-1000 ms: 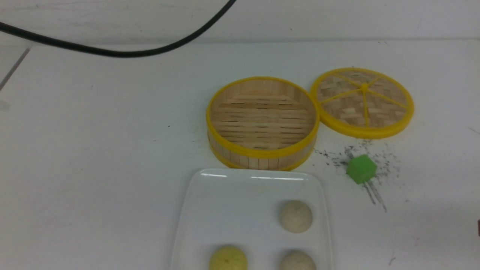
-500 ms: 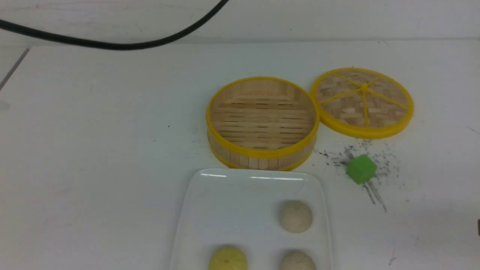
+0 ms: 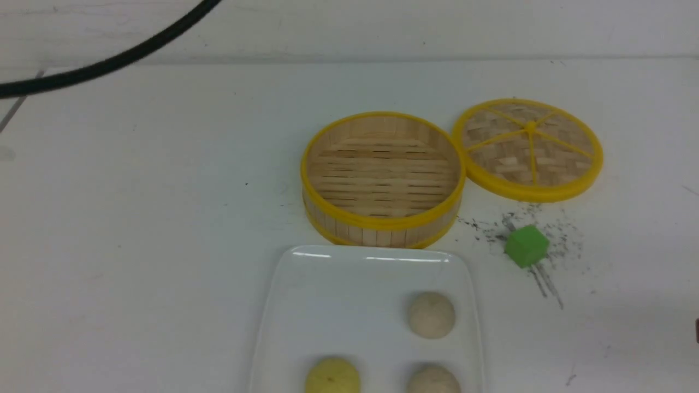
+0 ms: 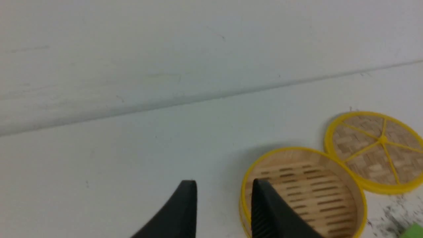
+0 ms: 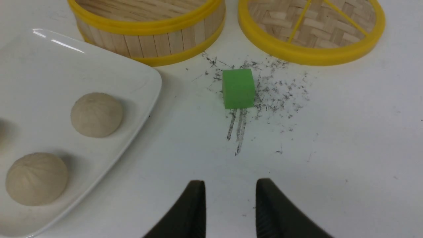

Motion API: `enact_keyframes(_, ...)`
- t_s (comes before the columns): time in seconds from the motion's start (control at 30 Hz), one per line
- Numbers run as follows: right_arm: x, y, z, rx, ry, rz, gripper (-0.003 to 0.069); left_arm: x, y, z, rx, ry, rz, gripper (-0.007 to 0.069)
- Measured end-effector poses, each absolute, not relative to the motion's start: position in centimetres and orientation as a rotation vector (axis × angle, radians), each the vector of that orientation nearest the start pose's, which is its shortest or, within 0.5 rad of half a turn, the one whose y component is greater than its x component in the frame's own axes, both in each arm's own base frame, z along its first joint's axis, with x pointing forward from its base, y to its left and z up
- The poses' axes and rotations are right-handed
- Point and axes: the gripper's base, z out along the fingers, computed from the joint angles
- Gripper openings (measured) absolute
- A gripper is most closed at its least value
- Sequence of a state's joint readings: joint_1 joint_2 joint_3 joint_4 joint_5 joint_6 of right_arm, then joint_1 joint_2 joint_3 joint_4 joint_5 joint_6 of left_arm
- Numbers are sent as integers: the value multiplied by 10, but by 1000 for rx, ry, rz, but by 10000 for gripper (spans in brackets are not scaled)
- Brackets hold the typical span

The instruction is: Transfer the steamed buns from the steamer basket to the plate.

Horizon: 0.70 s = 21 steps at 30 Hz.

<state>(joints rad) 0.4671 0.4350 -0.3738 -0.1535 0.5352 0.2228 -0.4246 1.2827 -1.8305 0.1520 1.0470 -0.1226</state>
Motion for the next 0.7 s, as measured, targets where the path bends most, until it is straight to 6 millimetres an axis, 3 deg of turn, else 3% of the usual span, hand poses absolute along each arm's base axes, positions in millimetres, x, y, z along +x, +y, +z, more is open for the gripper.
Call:
enact_keyframes(0.23, 83, 34, 262, -343, 2055, 260, 242, 186, -84, 527, 321, 2114, -324, 231)
enact_keyframes(0.43, 83, 34, 262, -343, 2055, 260, 242, 182, -78, 510, 321, 2175, -251, 231)
enact_keyframes(0.57, 83, 34, 262, -343, 2055, 260, 242, 198, -80, 478, 331, 2219, -170, 231)
enact_keyframes(0.7, 83, 34, 262, -343, 2055, 260, 242, 224, -92, 420, 367, 2235, -154, 232)
